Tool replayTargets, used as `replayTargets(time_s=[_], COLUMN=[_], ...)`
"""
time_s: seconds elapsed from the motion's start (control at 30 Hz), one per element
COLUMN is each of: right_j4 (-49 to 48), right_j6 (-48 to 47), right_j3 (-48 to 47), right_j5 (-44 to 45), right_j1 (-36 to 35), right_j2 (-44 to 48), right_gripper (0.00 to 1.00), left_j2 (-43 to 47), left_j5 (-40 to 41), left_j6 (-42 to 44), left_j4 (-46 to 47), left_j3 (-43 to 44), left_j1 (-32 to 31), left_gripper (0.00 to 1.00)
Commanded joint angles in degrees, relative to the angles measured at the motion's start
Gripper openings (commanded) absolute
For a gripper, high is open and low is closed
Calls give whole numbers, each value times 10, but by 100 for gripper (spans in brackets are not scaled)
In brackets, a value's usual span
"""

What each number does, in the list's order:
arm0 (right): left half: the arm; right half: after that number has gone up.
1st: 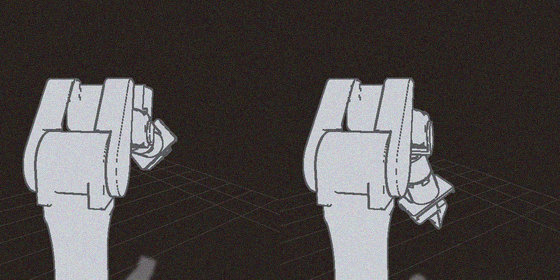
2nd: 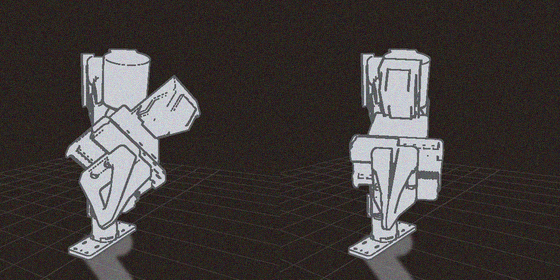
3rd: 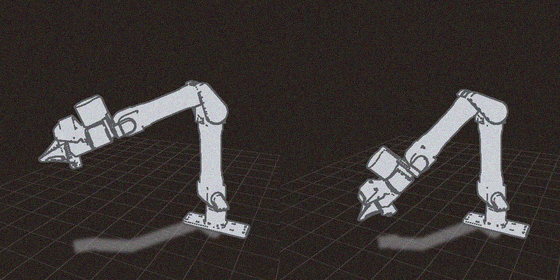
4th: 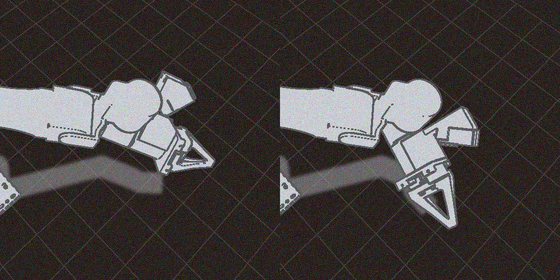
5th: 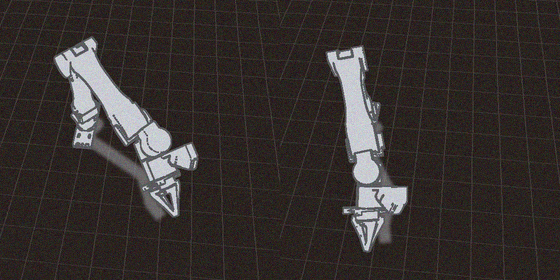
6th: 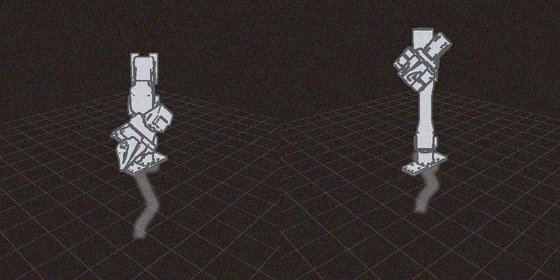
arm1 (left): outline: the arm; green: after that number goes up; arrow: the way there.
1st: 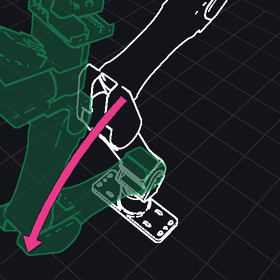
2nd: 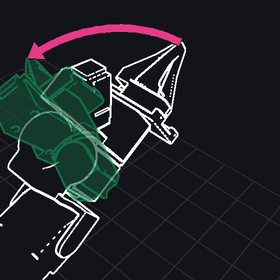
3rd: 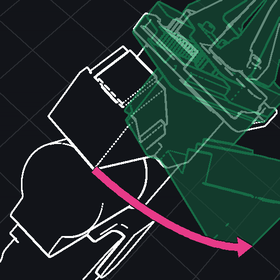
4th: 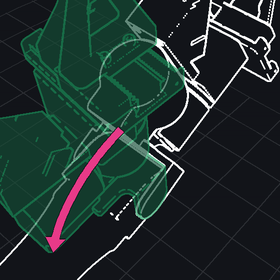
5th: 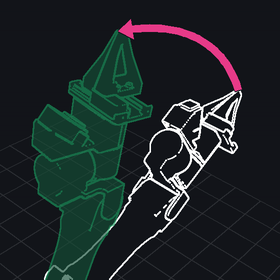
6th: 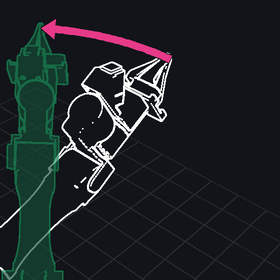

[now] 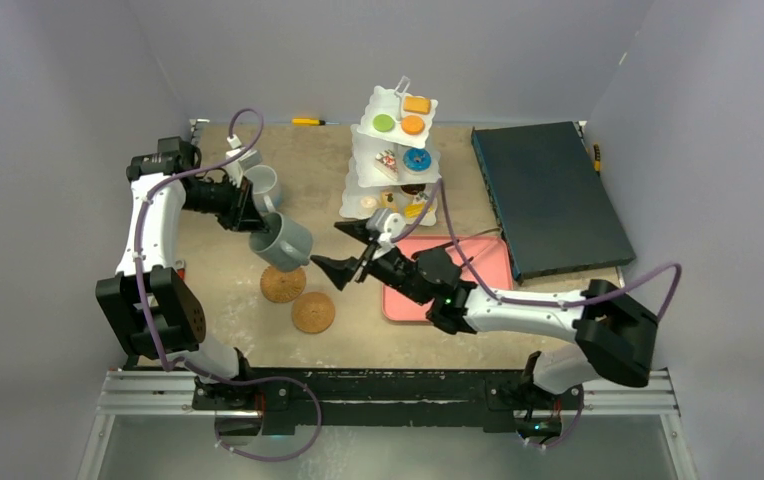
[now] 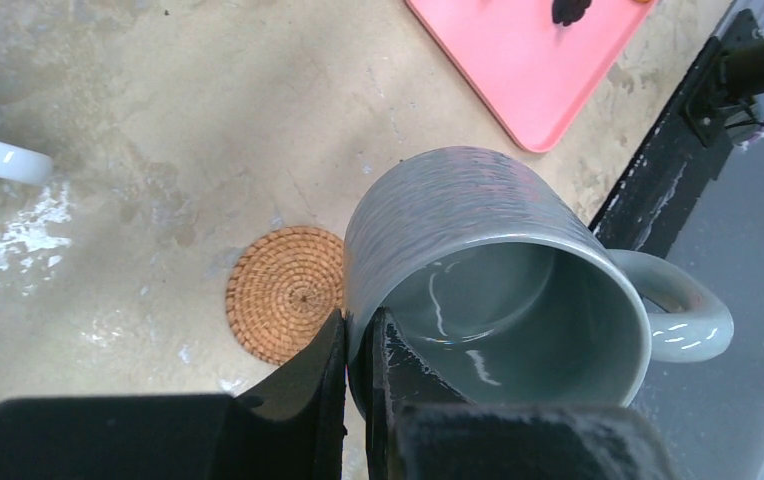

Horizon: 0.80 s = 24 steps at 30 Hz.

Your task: Serve the afternoon tea

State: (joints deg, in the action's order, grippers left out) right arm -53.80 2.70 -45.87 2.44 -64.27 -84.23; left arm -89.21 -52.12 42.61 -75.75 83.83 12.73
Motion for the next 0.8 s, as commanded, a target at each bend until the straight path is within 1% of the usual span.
replayTargets(time_s=[0.0,0.1,0.17,0.23,0.3,0.4,0.5,0.67,0.77], right_j4=[29,66,74,74,71,72,80,43,21], right_j6=[44,41,59,67,64,41,22,-3,-19], right_j3=[43,63,78,83,75,35,-7,-19,-17], right_j5=[52,58,36,28,38,68,97,122,122], right_j1=[14,15,10,-5,-30,-72,-95,-113,-125], right_j2=[66,77,63,34,-16,-87,-148,-200,-228], right_gripper=[81,80,79,79,80,82,82,78,77], left_j2=[14,15,16,18,17,16,16,10,-1], left_j5=[-32,-18,-10,-5,0,6,17,21,13], left_j6=[-20,-30,-36,-44,-51,-59,-61,-55,-52], left_j4=[21,39,49,56,59,59,54,34,22], left_j3=[20,16,18,24,32,45,56,70,82], left_j1=[3,3,3,3,3,3,3,4,7], left_gripper=[0,0,0,0,0,0,0,0,0])
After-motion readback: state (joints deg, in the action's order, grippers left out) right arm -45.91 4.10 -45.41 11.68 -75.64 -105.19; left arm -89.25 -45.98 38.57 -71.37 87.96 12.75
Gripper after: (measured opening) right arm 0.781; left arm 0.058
